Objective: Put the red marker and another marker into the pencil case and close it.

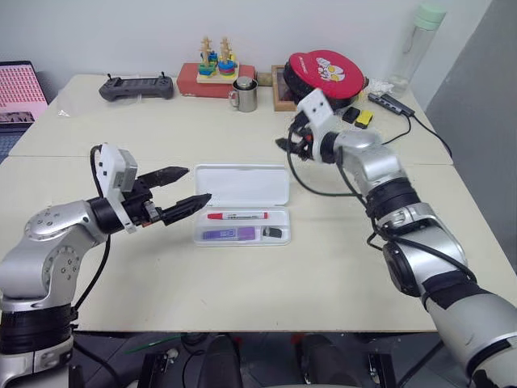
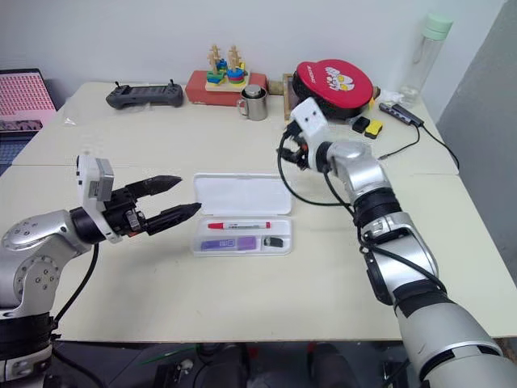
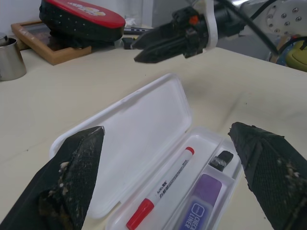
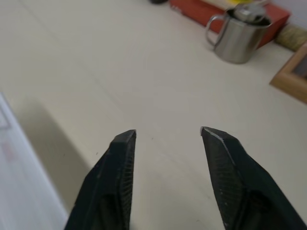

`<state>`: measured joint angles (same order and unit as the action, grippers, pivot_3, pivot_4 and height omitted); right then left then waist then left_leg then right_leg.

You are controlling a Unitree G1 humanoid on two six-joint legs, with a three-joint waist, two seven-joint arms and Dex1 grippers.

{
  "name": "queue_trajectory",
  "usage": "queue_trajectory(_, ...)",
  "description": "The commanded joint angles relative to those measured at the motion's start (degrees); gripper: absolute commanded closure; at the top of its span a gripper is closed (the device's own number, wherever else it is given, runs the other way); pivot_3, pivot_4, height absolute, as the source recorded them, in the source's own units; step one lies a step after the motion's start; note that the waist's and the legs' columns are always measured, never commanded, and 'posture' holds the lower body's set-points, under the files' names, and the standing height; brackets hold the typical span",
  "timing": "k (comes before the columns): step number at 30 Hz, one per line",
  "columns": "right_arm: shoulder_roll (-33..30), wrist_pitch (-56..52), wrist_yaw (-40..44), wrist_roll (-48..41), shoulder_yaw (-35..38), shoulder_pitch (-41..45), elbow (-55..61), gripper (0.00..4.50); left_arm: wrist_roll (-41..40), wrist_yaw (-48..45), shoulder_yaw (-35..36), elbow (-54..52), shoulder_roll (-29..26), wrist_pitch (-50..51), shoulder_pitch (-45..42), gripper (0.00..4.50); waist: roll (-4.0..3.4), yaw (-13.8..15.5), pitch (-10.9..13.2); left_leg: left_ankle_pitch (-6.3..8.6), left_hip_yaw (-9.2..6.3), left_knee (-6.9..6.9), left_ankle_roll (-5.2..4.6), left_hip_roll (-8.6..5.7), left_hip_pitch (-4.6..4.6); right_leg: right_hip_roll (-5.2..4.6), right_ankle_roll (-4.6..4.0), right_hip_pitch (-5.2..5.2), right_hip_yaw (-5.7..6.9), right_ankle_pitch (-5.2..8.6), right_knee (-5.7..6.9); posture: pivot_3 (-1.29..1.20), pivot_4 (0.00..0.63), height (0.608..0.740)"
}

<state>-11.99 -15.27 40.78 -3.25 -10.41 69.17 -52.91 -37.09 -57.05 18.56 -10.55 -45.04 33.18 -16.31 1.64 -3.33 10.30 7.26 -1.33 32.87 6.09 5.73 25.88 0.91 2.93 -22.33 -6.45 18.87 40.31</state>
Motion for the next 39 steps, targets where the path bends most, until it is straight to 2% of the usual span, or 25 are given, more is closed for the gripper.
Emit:
queue_trajectory(1,0.0,2.1,3.7,1.4,-0.6,1.4,1.3,3.32,-1.8,-0.2,2.2,-2.0,-1.6,0.0,-0.9,0.0,0.0,0.1,0.0,0.0,0.0,0.0,0.0,-0.01,0.0,-0.01,0.0,0.01,0.0,0.0,0.0,0.0,0.15,0.74)
queue_trajectory(4,0.0,1.6,6.8,1.3,-1.1,0.0,3.6,4.12,-2.5,-0.2,1.6,-2.3,-1.7,0.3,-1.6,0.0,0.0,0.1,0.0,0.0,-0.02,0.02,0.01,-0.01,-0.02,-0.01,0.01,0.04,0.04,0.0,0.0,0.0,0.15,0.74)
queue_trajectory(6,-0.3,0.8,9.3,1.0,-1.3,-1.3,6.5,4.45,-2.5,-0.4,1.2,-2.2,-1.8,0.2,-1.7,0.0,0.0,0.1,0.0,0.0,-0.04,0.03,0.01,0.0,-0.02,-0.01,0.01,0.03,0.05,-0.01,0.01,0.0,0.15,0.74)
queue_trajectory(9,-1.7,-1.8,14.7,0.3,-2.4,-4.5,14.2,4.45,-1.9,-1.1,0.4,-1.6,-2.3,-0.1,-1.8,0.0,0.0,0.1,0.0,0.0,-0.06,0.05,0.01,0.0,-0.02,0.0,0.02,0.04,0.07,0.0,0.04,0.0,0.15,0.74)
queue_trajectory(13,-3.1,-4.1,18.1,0.5,-4.0,-7.6,21.1,4.45,-1.6,-1.7,-0.2,-1.3,-2.5,-0.4,-2.0,0.0,0.0,0.1,0.0,0.0,-0.06,0.04,0.01,0.0,-0.02,0.0,0.01,0.04,0.08,0.0,0.04,0.0,0.15,0.74)
queue_trajectory(19,-7.5,-8.7,24.4,0.1,-8.9,-16.1,37.5,4.45,-1.7,-3.2,-1.5,-2.5,-3.3,0.1,-1.3,0.0,0.0,0.2,0.0,0.0,-0.08,0.07,0.01,0.0,-0.03,0.0,0.01,0.06,0.1,0.0,0.04,0.0,0.15,0.74)
queue_trajectory(26,-9.9,-11.1,23.5,2.5,-14.3,-24.4,47.3,4.45,-1.8,-3.7,-2.2,-5.2,-4.5,0.5,-0.7,0.0,0.01,0.2,0.0,0.0,-0.07,0.09,0.01,0.01,-0.03,0.0,0.03,0.05,0.09,0.01,0.04,0.0,0.15,0.74)
queue_trajectory(32,-10.5,-8.9,17.3,10.9,-20.8,-30.6,45.8,4.45,0.4,-2.6,-5.8,-6.0,-3.8,0.5,0.8,0.0,0.13,0.1,-0.1,0.0,-0.02,0.1,0.01,0.0,-0.25,-0.01,0.03,0.21,0.01,0.02,0.03,0.0,0.15,0.74)
queue_trajectory(35,-8.4,-10.1,15.7,6.5,-16.5,-32.9,47.0,4.45,1.1,-1.0,-6.2,-4.6,-3.2,0.2,0.1,0.0,0.23,0.1,-0.2,0.0,-0.04,0.09,0.02,0.03,-0.54,0.01,0.25,0.42,0.01,0.15,0.03,0.0,0.15,0.74)
queue_trajectory(37,-6.9,-11.2,13.9,3.7,-12.5,-34.0,47.7,4.45,2.7,0.6,-6.5,-2.8,-2.8,-0.6,-0.1,0.0,0.26,0.1,-0.2,0.01,0.0,0.09,0.03,0.02,-1.07,0.0,0.18,0.72,-0.05,0.22,-0.01,0.0,0.15,0.74)
queue_trajectory(39,-5.5,-10.9,11.1,1.3,-7.7,-35.3,48.4,4.45,4.9,3.6,-6.5,-0.2,-1.8,-1.6,-0.4,0.0,0.26,0.1,-0.2,0.0,0.06,0.09,0.03,0.02,-1.14,0.0,0.04,0.94,-0.17,0.31,-0.03,0.0,0.15,0.74)
